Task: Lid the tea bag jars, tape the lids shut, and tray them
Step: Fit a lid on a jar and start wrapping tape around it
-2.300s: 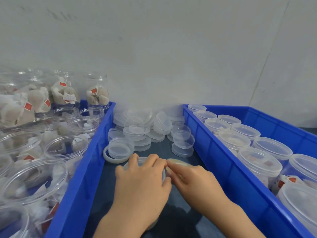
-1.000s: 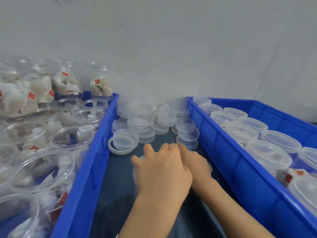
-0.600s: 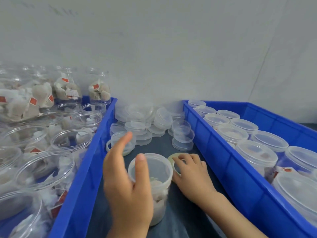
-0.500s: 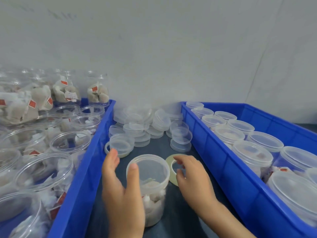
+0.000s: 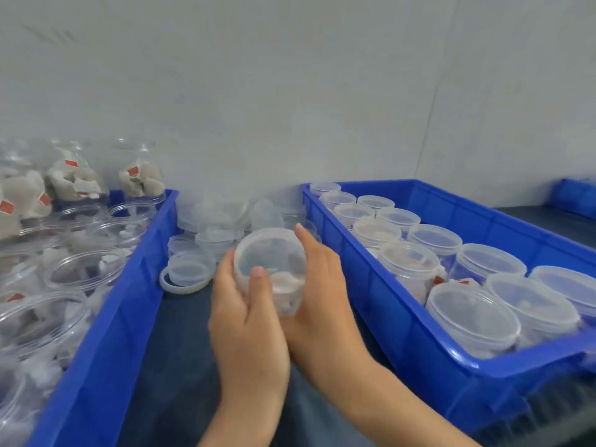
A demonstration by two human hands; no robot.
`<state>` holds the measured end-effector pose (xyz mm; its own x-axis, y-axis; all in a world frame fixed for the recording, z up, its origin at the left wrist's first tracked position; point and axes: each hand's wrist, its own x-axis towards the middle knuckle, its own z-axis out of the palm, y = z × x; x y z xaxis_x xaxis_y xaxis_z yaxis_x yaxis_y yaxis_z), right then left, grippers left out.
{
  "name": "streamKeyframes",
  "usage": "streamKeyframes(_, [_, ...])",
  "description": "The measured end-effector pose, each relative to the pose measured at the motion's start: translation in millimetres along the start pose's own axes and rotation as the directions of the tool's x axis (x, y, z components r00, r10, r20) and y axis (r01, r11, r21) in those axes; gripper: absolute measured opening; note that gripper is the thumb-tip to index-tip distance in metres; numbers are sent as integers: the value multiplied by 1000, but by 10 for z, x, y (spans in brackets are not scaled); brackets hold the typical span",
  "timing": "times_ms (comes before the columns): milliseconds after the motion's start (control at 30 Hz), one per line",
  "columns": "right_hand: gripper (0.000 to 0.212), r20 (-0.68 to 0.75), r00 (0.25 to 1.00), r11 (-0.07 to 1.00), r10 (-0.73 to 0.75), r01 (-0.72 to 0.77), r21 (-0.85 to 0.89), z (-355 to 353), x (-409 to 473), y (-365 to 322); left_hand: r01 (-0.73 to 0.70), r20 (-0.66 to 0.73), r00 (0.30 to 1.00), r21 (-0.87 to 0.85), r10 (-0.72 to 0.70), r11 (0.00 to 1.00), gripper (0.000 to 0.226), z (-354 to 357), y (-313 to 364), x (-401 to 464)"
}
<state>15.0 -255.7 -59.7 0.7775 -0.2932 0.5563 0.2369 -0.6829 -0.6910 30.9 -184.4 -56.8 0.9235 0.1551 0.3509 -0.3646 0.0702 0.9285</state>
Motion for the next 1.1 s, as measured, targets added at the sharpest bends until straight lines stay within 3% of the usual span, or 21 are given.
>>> streamKeyframes(100, [76,-89,996,1000,-13,11,-26,-302,138,-89,-46,85,995,-77,52,996,39,215,276,3])
streamKeyframes(200, [51,-190,981,999,-34,30,-24,-718,280,-143,-141,190,969,-108,159,984,21,478,501,27])
streamKeyframes(267, [50,-283,958,994,-44,14,-106,-1038,375,-113,-219,309,918,-121,247,968,20,705,615,51])
streamKeyframes(367, [54,-391,912,945,-120,-16,-326,-1513,535,35,-326,507,796,-100,330,940,41,1160,696,92])
streamKeyframes(467, [60,-477,863,844,-169,-124,-522,-1972,709,348,-496,634,698,94,332,863,72,1598,706,79])
streamKeyframes(600, [63,-575,817,748,-41,-356,-560,-2466,844,878,-758,823,483,222,299,613,62,1919,565,-10])
streamKeyframes(767, [55,-559,811,661,174,-517,-544,-2742,781,1465,-860,963,269,225,31,458,49,2063,342,-146])
streamKeyframes(933, [69,-419,813,581,405,-582,-569,-2782,555,1864,-844,967,248,242,-52,480,51,2018,204,-171])
streamKeyframes(1100, [49,-341,705,481,622,-687,-545,-2788,517,1866,-835,958,281,274,-57,478,49,1906,195,-48])
